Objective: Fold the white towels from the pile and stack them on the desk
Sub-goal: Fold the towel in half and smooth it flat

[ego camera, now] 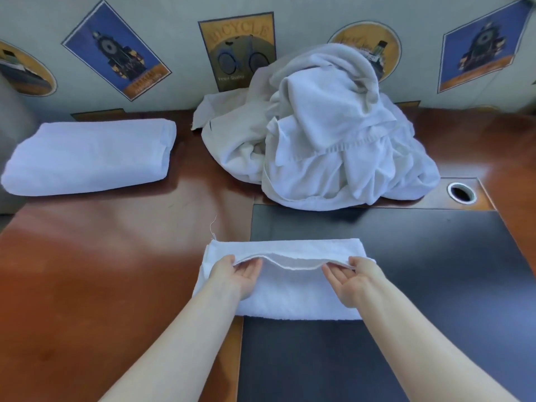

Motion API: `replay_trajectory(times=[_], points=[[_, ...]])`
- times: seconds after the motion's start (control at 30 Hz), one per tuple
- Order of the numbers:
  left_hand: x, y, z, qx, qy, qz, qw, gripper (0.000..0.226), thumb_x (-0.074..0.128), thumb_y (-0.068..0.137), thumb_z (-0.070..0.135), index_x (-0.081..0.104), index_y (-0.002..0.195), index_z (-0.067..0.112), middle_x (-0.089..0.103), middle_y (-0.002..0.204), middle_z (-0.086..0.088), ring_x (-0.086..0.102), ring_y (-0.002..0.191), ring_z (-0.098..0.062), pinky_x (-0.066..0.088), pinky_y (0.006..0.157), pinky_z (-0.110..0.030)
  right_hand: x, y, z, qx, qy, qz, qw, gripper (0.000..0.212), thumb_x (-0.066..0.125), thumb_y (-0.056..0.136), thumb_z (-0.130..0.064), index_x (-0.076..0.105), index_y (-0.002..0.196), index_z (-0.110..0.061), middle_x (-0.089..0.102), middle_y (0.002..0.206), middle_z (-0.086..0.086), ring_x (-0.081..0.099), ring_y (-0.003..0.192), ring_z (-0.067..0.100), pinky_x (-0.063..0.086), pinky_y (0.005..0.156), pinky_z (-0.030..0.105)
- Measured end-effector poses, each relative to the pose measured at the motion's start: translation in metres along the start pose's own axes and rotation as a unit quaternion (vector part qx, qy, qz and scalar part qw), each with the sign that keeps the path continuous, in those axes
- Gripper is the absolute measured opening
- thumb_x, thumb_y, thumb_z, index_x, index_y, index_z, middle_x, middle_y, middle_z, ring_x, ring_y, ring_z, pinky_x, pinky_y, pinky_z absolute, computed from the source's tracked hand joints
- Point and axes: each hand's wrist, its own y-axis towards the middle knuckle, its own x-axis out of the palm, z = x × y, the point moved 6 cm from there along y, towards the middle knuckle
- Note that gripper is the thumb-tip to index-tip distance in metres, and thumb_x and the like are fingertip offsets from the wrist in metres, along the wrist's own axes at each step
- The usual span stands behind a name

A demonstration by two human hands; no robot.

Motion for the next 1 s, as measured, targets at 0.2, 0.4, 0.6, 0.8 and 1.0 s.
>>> replay_trajectory(times=[0.2, 0.4, 0.6, 0.8, 1.0], points=[[0.008, 0.012, 0.01, -0.013, -0.025, -0.011, 1.0, 0.044, 0.05, 0.101, 0.031, 0.05, 0.126, -0.005, 0.058, 0.131, -0.02, 0.059, 0.119, -0.035, 0.048, 0.101, -0.043, 0.008, 0.016, -0.009, -0.011, 0.001, -0.021, 1.0, 0.039, 0.05, 0.1, -0.019, 0.05, 0.133, 0.002, 0.063, 0.123, 0.019, 0.068, 0.099, 0.031, 0.055, 0.063, 0.039], [0.016, 0.018, 0.028, 0.032, -0.021, -0.028, 0.999, 0.059, 0.047, 0.1, 0.031, 0.033, 0.144, -0.004, 0.048, 0.139, -0.024, 0.059, 0.117, -0.037, 0.05, 0.091, -0.044, 0.002, 0.022, -0.012, -0.063, -0.029, -0.011, 0.998, 0.025, 0.049, 0.099, -0.013, 0.054, 0.118, 0.003, 0.064, 0.116, 0.016, 0.071, 0.094, 0.03, 0.059, 0.073, 0.04], [0.012, 0.022, 0.019, 0.26, 0.215, -0.019, 0.941, 0.034, 0.049, 0.097, 0.017, 0.054, 0.13, 0.011, 0.059, 0.128, -0.01, 0.055, 0.126, -0.029, 0.048, 0.096, -0.037, 0.016, 0.015, -0.004, -0.375, -0.331, -0.018, 0.866, 0.042, 0.045, 0.099, -0.014, 0.052, 0.139, -0.023, 0.053, 0.133, -0.015, 0.047, 0.128, 0.008, 0.033, 0.112, 0.032], [0.012, 0.058, -0.042, 0.491, 0.81, -0.019, 0.32, 0.065, 0.021, 0.104, 0.045, -0.018, 0.152, 0.026, -0.022, 0.161, 0.009, -0.03, 0.142, -0.009, -0.017, 0.118, -0.034, 0.024, 0.059, 0.031, -0.471, -0.748, 0.01, 0.468, 0.06, 0.022, 0.103, -0.049, -0.006, 0.154, -0.036, -0.018, 0.162, -0.003, -0.021, 0.148, 0.018, -0.012, 0.119, 0.043], [-0.016, 0.058, 0.0, 0.48, 0.816, 0.054, 0.317, 0.063, 0.021, 0.104, 0.047, -0.007, 0.156, 0.026, -0.015, 0.163, 0.006, -0.018, 0.149, -0.013, -0.01, 0.122, -0.036, -0.032, 0.064, -0.011, -0.455, -0.746, 0.107, 0.475, 0.065, 0.022, 0.101, -0.051, -0.004, 0.156, -0.027, -0.009, 0.164, 0.0, -0.006, 0.151, 0.022, 0.002, 0.121, 0.043]])
